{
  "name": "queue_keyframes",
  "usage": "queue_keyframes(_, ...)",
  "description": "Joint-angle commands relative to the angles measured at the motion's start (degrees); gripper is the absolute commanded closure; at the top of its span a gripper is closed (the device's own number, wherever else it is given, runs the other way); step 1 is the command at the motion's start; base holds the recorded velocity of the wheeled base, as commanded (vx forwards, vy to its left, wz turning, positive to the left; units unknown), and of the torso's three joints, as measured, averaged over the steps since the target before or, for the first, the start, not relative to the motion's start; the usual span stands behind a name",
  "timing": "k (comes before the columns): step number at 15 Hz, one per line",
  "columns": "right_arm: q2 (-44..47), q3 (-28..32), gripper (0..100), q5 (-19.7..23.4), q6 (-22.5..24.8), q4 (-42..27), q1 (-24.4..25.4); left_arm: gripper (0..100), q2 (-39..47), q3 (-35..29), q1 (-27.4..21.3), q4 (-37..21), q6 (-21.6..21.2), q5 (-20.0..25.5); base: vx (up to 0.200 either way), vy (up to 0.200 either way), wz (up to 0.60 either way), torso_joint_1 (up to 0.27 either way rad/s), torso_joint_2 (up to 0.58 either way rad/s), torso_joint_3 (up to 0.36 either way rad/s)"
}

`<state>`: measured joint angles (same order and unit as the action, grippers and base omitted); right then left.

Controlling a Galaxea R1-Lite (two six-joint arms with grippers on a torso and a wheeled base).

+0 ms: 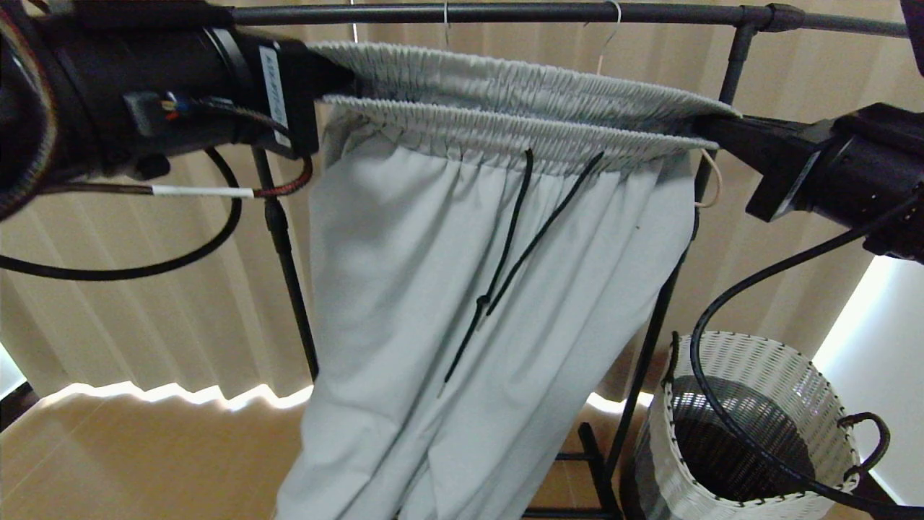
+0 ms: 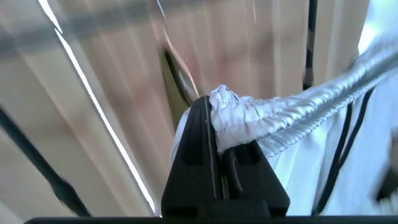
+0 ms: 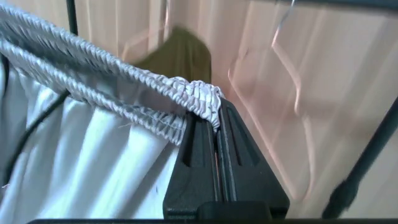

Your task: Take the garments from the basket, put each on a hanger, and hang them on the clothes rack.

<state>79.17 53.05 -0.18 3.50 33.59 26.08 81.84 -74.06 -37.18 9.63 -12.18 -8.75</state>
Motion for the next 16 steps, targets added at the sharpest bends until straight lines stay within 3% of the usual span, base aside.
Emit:
queue_keyframes(1,-0.24,-2.52,100,0.01,0.02,0.25,0.03,100,-1.33,7.09,-0.7,0.13,1.81,-0.21,0.0,0.0,0.0,0.0,0.0,0.0)
queue_keyframes(11,0.2,-1.29,100,0.18,0.98,0.34,0.03,100,-6.16,13.33,-0.44,0.13,3.04,-0.21,0.0,0.0,0.0,0.0,0.0,0.0)
queue_keyframes(16,-2.17,-1.81,100,0.27,1.16,-0.54,1.26,100,-3.52,11.57,-0.17,0.56,3.39,-0.48,0.0,0.0,0.0,0.0,0.0,0.0)
